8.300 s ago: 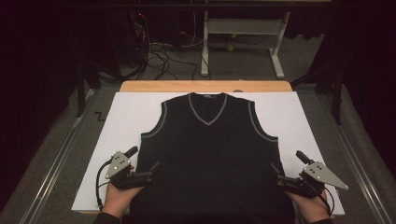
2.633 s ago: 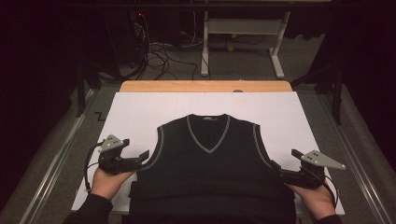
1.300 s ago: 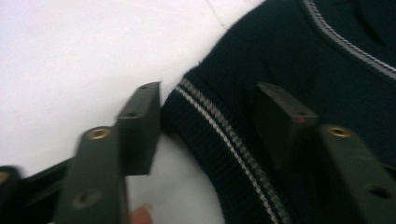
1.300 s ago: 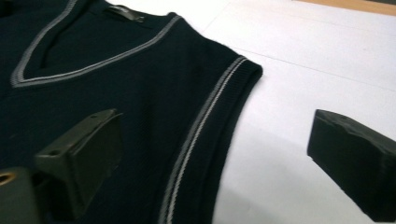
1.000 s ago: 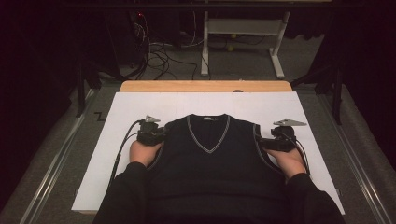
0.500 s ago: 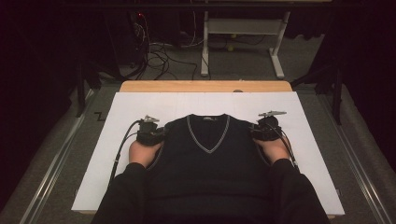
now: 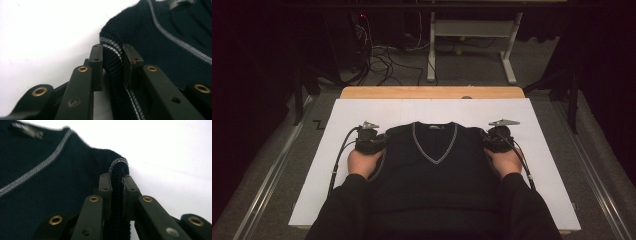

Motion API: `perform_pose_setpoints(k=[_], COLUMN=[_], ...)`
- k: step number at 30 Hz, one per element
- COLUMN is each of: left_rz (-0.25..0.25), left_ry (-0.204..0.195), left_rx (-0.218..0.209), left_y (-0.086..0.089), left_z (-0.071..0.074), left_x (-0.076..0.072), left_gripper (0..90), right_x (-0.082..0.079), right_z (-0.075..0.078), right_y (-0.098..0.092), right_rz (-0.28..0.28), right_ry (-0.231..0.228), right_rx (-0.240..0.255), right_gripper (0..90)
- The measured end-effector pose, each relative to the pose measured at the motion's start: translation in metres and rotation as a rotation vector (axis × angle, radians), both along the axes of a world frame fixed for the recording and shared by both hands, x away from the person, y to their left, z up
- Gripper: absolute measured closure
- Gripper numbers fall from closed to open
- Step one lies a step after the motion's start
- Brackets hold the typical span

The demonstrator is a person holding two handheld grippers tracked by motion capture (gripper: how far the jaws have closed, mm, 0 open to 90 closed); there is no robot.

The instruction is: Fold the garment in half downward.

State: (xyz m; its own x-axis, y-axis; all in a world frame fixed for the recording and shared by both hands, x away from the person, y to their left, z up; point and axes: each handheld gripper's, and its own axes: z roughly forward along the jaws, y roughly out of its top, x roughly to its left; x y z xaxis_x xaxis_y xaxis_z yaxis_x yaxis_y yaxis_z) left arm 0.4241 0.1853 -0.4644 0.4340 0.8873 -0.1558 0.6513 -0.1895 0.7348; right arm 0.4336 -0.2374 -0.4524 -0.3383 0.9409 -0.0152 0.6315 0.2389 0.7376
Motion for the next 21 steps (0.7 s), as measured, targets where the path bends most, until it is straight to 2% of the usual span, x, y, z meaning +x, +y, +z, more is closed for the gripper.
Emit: perform_pose_setpoints(k=[2,3,4,7,9,10,11,17,21], left_rz=[0.002,0.0,0.0,-0.011,-0.004,-0.004,-0.002,0.002,-0.003], left_ry=[-0.005,-0.01,-0.01,-0.027,-0.043,-0.043,-0.053,-0.089,-0.125], left_rx=[-0.01,-0.029,-0.029,-0.011,-0.017,-0.017,-0.018,-0.034,-0.026], left_y=[0.0,0.0,0.0,-0.002,-0.001,-0.001,-0.001,-0.002,-0.004], left_z=[0.003,0.008,0.008,0.017,0.024,0.024,0.028,0.042,0.059], left_x=[-0.001,-0.002,-0.002,-0.004,-0.004,-0.004,-0.004,-0.004,-0.002], left_gripper=[70.0,70.2,70.1,70.2,70.5,70.5,70.5,71.1,71.1], right_x=[-0.003,-0.005,-0.006,-0.007,-0.009,-0.009,-0.01,-0.012,-0.013], right_z=[0.004,0.006,0.007,0.011,0.017,0.017,0.021,0.03,0.039], right_y=[-0.001,-0.001,-0.002,-0.002,-0.004,-0.004,-0.006,-0.012,-0.017], right_rz=[0.003,0.004,0.015,0.028,0.038,0.038,0.034,0.023,0.019], right_ry=[-0.03,-0.039,-0.056,-0.07,-0.093,-0.093,-0.108,-0.134,-0.169], right_rx=[0.009,0.008,0.005,0.007,0.016,0.016,0.037,0.052,0.061], right_gripper=[81.5,81.5,81.5,81.5,81.4,81.4,81.4,81.5,81.4])
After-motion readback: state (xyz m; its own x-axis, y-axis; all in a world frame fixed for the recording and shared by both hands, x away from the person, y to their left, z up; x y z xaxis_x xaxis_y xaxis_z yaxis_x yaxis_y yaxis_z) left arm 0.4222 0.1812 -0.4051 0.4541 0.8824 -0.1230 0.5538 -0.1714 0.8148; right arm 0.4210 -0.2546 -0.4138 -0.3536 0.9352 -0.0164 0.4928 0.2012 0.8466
